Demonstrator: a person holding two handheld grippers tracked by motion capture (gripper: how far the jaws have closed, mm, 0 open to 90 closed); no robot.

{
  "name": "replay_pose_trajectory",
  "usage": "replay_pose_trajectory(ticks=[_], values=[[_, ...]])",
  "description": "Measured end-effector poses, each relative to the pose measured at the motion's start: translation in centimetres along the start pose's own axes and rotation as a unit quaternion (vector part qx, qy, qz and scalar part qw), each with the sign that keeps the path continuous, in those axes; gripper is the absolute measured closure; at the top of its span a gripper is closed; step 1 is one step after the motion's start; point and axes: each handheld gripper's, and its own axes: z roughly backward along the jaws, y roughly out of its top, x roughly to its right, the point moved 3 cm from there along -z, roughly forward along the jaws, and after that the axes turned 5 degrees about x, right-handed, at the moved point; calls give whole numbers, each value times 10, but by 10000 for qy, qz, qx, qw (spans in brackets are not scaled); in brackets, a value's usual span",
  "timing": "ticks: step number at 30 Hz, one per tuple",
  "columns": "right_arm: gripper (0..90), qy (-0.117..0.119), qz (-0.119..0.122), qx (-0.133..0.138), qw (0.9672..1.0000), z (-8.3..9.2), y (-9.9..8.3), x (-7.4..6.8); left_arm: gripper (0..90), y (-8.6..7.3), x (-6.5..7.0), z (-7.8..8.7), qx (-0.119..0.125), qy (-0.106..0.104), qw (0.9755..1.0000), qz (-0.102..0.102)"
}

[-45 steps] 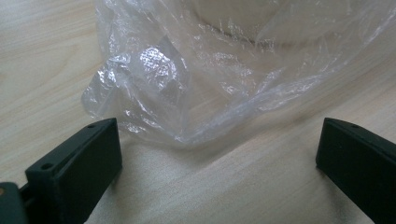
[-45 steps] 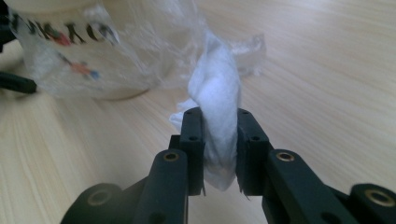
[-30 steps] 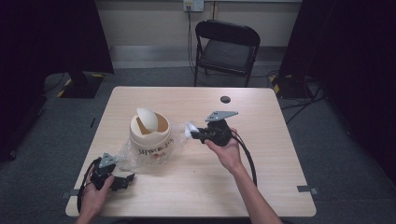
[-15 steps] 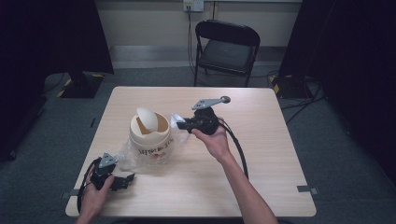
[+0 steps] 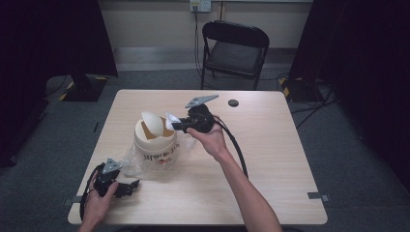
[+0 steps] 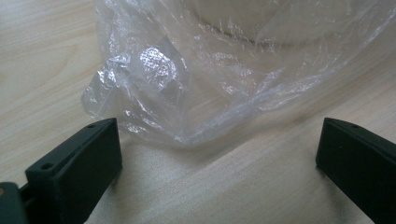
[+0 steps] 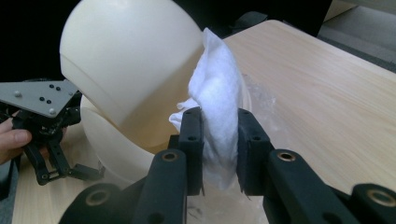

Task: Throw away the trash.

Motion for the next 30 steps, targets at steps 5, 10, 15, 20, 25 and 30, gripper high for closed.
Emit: replay_pose_trajectory(ticks=[5, 10, 15, 20, 25, 30], values=[[756, 86, -5, -41, 10000, -13, 2, -5, 0, 0, 0, 0, -1, -1, 10000, -5], [756, 101, 16, -169, 9998, -25, 1, -7, 0, 0, 0, 0, -2, -1, 10000, -5], [755, 115, 3, -261, 9996, -31, -1, -7, 0, 0, 0, 0, -1, -1, 10000, -4], [754, 147, 16, -433, 9990, -40, -4, -8, 0, 0, 0, 0, 0, -2, 10000, -1], [754, 174, 43, -620, 9979, -47, -5, -9, 0, 0, 0, 0, 2, 0, 10000, 1], [751, 157, 64, -759, 9970, -53, -3, -8, 0, 0, 0, 0, -3, 4, 10000, -6]])
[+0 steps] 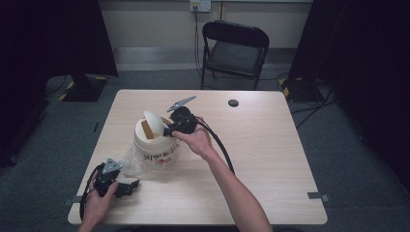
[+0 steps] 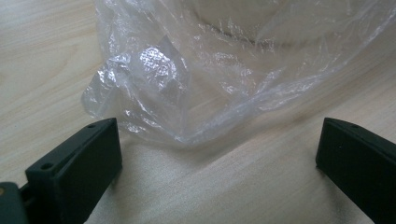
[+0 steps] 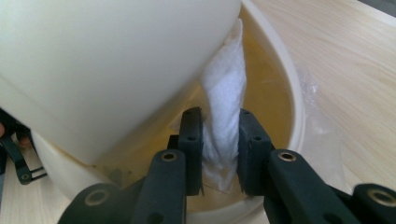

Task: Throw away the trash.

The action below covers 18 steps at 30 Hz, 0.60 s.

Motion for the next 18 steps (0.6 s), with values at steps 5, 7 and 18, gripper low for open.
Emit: replay_pose_trajectory(ticks=[5, 7, 18], values=[[738, -30, 159, -275, 9995, -6, 2, -2, 0, 0, 0, 0, 3, -1, 10000, 1], [736, -35, 183, -305, 9994, -7, 1, -2, 0, 0, 0, 0, 3, -3, 10000, 0], [619, -90, 345, -292, 9989, -7, 4, -4, 0, 0, 0, 0, 0, 1, 10000, -1]])
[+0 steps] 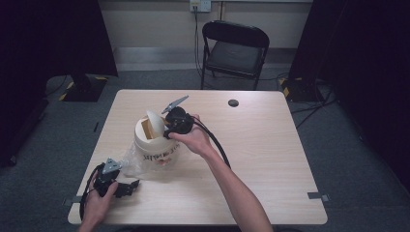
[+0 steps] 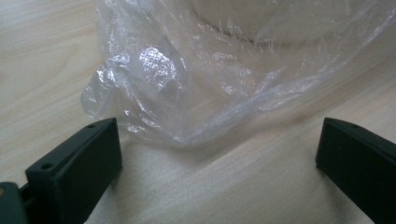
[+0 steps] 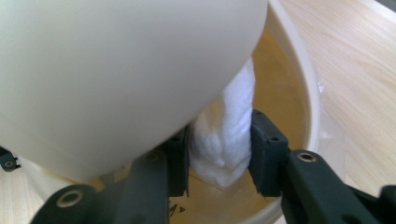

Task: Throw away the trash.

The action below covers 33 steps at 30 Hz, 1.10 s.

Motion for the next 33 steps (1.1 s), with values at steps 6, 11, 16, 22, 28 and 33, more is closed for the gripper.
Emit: replay_pose_trajectory(ticks=[6, 11, 16, 22, 28, 33], values=[[587, -89, 138, -72, 9998, 3, 0, -2, 0, 0, 0, 0, 5, -2, 10000, 4], [504, -101, 323, -165, 9993, 6, -3, -10, 0, 0, 0, 0, 12, -5, 10000, 14], [493, -139, 293, -121, 9994, 9, -4, -11, 0, 0, 0, 0, 3, -2, 10000, 2], [431, -123, 513, -71, 9986, 15, -4, -11, 0, 0, 0, 0, 0, -1, 10000, 3], [413, -224, 532, -65, 9983, 16, -5, -14, 0, 0, 0, 0, 0, 1, 10000, 0], [425, -241, 473, -29, 9986, 21, -5, -13, 0, 0, 0, 0, 3, -3, 10000, 2]])
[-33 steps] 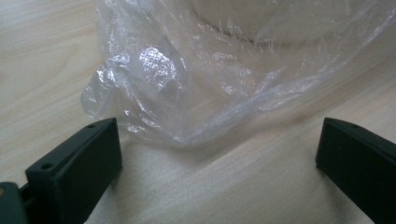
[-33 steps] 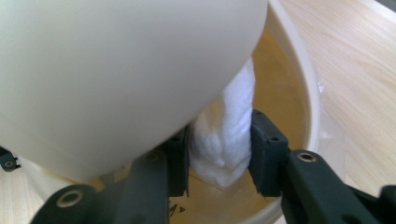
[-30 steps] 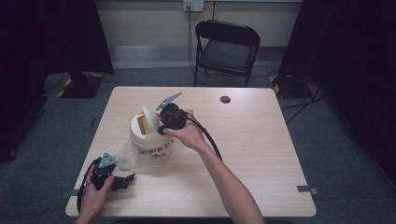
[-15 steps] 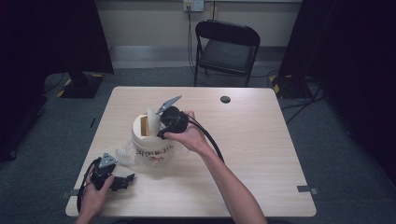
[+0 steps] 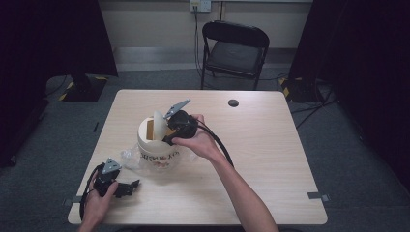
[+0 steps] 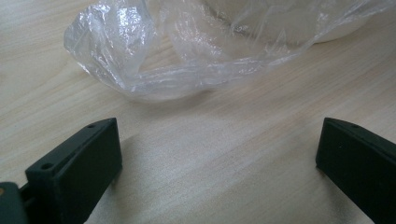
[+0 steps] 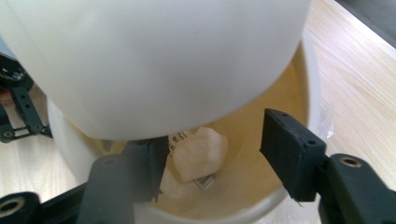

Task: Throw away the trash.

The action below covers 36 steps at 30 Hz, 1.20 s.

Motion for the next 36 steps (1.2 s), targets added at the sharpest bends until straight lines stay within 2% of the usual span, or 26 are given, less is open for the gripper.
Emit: replay_pose_trajectory(ticks=[2, 9, 15, 18, 22, 28, 30, 36], values=[[436, 4, -4, 55, 10000, 3, 0, 1, 0, 0, 0, 0, 10, 0, 10000, 13], [482, 165, -285, 242, 9992, 11, -4, 5, 0, 0, 0, 0, 6, 1, 10000, 11], [457, 300, -523, 519, 9968, 18, -10, 6, 0, 0, 0, 0, -1, 0, 10000, -2], [388, 174, -504, 540, 9971, 24, -10, 6, 0, 0, 0, 0, 7, 2, 10000, 11], [342, 115, -786, 644, 9948, 32, -14, 11, 0, 0, 0, 0, 2, -3, 10000, 2], [259, -120, -898, 647, 9938, 41, -26, 18, 0, 0, 0, 0, 9, 0, 10000, 12], [222, -289, -985, 648, 9926, 46, -30, 21, 0, 0, 0, 0, -1, 2, 10000, -3], [174, -473, -1194, 815, 9884, 63, -44, 31, 0, 0, 0, 0, 0, 2, 10000, -2]])
